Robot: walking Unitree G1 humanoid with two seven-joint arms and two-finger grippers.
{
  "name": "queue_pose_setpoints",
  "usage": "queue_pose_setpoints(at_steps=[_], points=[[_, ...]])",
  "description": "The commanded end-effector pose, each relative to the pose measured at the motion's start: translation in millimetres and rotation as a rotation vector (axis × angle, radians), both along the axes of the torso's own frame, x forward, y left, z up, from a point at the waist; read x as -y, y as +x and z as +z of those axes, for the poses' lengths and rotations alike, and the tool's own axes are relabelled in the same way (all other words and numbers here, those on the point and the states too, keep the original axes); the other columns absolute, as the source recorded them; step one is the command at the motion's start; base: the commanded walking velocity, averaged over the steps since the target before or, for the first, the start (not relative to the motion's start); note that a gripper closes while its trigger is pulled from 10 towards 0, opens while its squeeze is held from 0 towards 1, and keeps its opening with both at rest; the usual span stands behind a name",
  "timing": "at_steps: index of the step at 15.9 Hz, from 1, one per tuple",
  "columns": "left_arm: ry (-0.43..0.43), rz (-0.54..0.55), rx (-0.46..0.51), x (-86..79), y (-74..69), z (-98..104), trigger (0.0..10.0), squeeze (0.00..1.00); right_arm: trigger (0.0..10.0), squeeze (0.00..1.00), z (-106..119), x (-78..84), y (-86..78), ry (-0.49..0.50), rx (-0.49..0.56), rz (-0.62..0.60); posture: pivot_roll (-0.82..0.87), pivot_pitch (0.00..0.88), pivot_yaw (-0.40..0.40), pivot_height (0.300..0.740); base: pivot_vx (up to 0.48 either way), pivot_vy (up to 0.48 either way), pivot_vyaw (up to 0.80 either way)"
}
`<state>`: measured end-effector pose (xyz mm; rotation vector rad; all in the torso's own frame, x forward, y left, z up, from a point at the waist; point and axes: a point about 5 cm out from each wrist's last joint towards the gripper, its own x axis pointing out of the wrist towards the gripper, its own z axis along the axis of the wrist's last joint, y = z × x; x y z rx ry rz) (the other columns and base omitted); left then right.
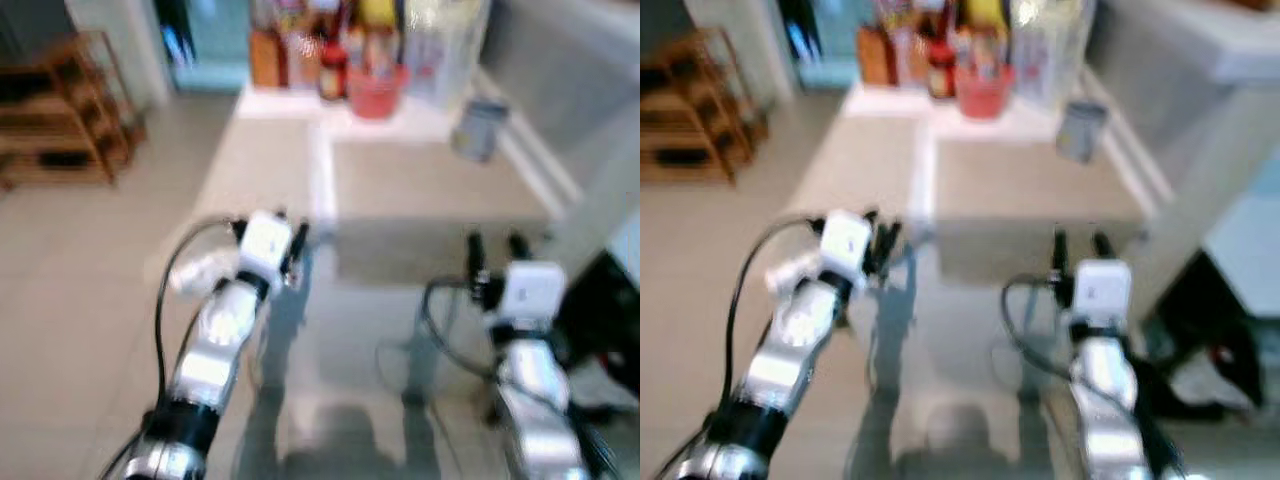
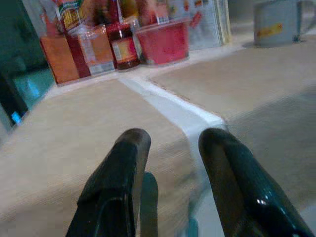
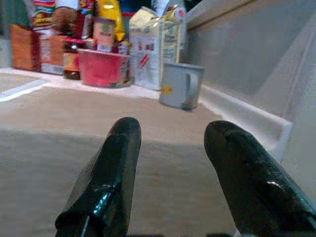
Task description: Setting the table
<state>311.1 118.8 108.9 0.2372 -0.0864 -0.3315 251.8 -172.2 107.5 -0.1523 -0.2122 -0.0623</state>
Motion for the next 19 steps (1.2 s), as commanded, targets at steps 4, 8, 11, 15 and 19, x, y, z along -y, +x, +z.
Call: queue_pose_setpoints(at_steps=[4,8,11,15,19], points=[[0.016,0.036,0.013,-3.0,6.7,6,10.0,0.00,10.0,0.00,-2,2.6,0.2,-0.015,-0.019,0.006,-0.03,0.000,0.023,0.740,0.352,-0.316,0.00],[0.032,0.067,0.022,-5.3,9.1,5,10.0,0.00,10.0,0.00,-4,2.0,-0.9,-0.021,-0.030,0.017,-0.03,0.000,0.021,0.740,0.199,-0.131,0.00],[0.026,0.075,0.039,-5.5,9.7,8,10.0,0.00,10.0,0.00,0,0.9,0.8,-0.027,-0.021,0.025,-0.03,0.000,0.021,0.740,0.000,0.000,0.00],[0.015,0.077,0.053,-4.3,8.4,10,10.0,0.00,10.0,0.00,13,0.5,11.5,-0.031,0.019,0.030,-0.02,0.000,0.018,0.740,0.460,0.000,0.00],[0.016,0.083,0.060,-5.0,8.3,11,10.0,0.00,10.0,0.00,13,-3.3,13.4,-0.031,0.014,0.053,-0.02,0.000,0.014,0.740,0.454,0.000,0.00]])
